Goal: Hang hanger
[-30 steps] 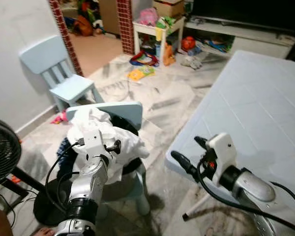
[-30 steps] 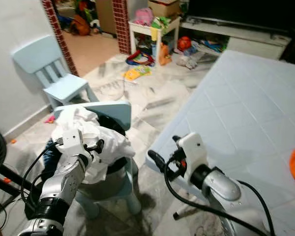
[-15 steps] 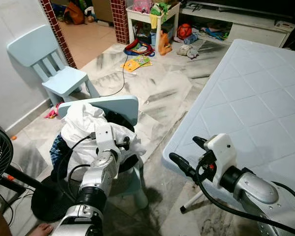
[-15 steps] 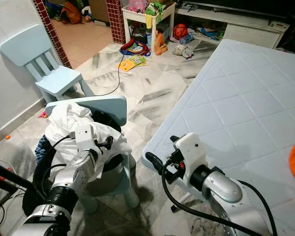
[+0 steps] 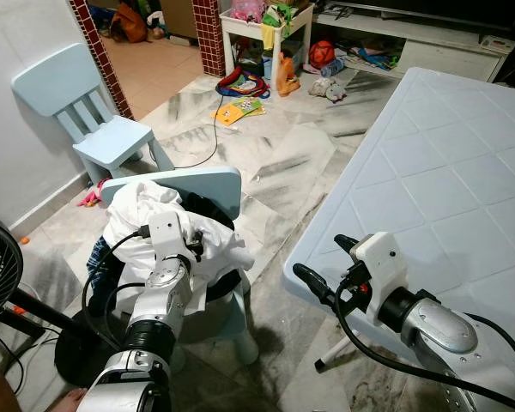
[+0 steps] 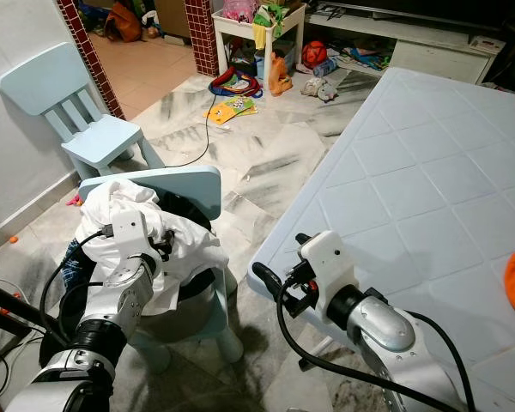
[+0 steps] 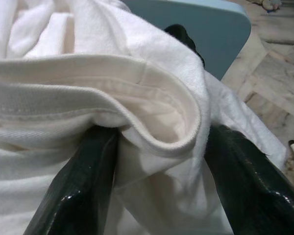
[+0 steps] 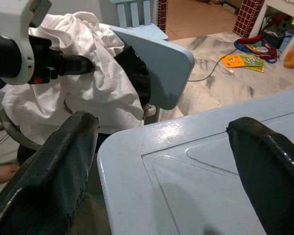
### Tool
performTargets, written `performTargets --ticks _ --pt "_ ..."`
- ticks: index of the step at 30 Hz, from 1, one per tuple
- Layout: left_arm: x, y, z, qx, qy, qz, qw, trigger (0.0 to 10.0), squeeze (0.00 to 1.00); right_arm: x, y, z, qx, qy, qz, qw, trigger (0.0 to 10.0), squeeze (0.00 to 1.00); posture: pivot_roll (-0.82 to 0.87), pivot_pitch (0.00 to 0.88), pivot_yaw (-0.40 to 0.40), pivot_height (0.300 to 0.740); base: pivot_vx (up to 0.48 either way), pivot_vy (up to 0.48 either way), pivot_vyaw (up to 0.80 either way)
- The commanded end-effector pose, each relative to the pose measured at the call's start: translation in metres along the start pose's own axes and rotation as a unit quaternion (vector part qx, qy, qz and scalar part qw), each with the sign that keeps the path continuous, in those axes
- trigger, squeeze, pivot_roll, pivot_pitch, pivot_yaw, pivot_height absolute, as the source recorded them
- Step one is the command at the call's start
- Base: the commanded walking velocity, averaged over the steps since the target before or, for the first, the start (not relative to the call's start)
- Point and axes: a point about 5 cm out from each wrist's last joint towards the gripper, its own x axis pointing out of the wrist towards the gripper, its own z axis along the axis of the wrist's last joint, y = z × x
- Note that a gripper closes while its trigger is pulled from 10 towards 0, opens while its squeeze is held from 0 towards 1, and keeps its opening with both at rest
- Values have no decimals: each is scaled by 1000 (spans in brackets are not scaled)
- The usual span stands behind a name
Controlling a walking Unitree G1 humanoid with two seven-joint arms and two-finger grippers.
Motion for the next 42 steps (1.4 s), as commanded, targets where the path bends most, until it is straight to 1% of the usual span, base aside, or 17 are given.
performTargets --ticks 1,3,4,7,12,16,17,19,21,28,34,35,37,39,40,41,42 --pt "1 1 12 14 -28 10 999 10000 0 3 1 1 -4 -4 5 1000 10000 0 -233 91 65 740 0 0 0" --pt "0 -2 13 13 -30 9 999 10000 0 5 1 1 -5 -5 5 1000 10000 0 -229 86 67 740 0 0 0" --pt "-1 -6 13 12 -33 7 999 10000 0 7 1 1 -8 -9 4 1000 10000 0 -225 83 67 740 0 0 0" --pt "-4 -9 14 18 -44 8 999 10000 0 10 1 2 -11 -13 4 1000 10000 0 -221 81 67 740 0 0 0" --pt "-8 -8 14 23 -58 14 998 10000 0 13 3 1 -13 -17 6 1000 10000 0 -212 74 70 740 0 0 0" --pt "-8 -6 11 16 -56 21 998 10000 0 16 3 1 -15 -21 8 1000 10000 0 -209 69 72 740 0 0 0" --pt "-8 -5 10 6 -52 21 998 4275 0 17 3 2 -15 -23 7 1000 10000 0 -208 67 73 740 0 0 0" --pt "-9 -3 10 -2 -50 20 999 0 0 18 3 1 -16 -25 6 1000 10000 0 -207 65 74 740 0 0 0" --pt "-10 -2 12 -5 -60 19 998 0 0 18 3 1 -17 -25 5 1000 10000 0 -207 63 75 740 0 0 0" --pt "-11 1 13 -7 -67 27 997 0 0 19 3 0 -21 -26 5 999 10000 0 -208 59 76 740 0 0 0" --pt "-20 0 16 -33 -94 22 995 0 0 20 2 0 -25 -28 5 999 10000 0 -207 55 78 740 0 0 0" --pt "-25 -1 14 -40 -92 6 995 0 0 20 2 -1 -26 -28 4 999 10000 0 -207 55 78 740 0 0 0" --pt "-31 1 9 -38 -85 1 996 0 0 20 1 -1 -27 -28 4 999 10000 0 -203 54 77 740 0 0 0" --pt "-33 2 8 -37 -82 1 996 0 0 20 1 -1 -27 -28 4 999 10000 0 -203 54 77 740 0 0 0" --pt "-39 9 0 -31 -65 5 997 0 0 21 1 -2 -27 -29 5 999 10000 0 -190 51 75 740 0 0 0" --pt "-39 9 0 -31 -65 5 997 0 0 21 1 -2 -27 -29 5 999 10000 0 -190 51 75 740 0 0 0" --pt "-46 15 -6 -27 -48 4 998 0 0 22 2 -2 -27 -30 8 999 10000 0 -182 49 72 740 0 0 0"
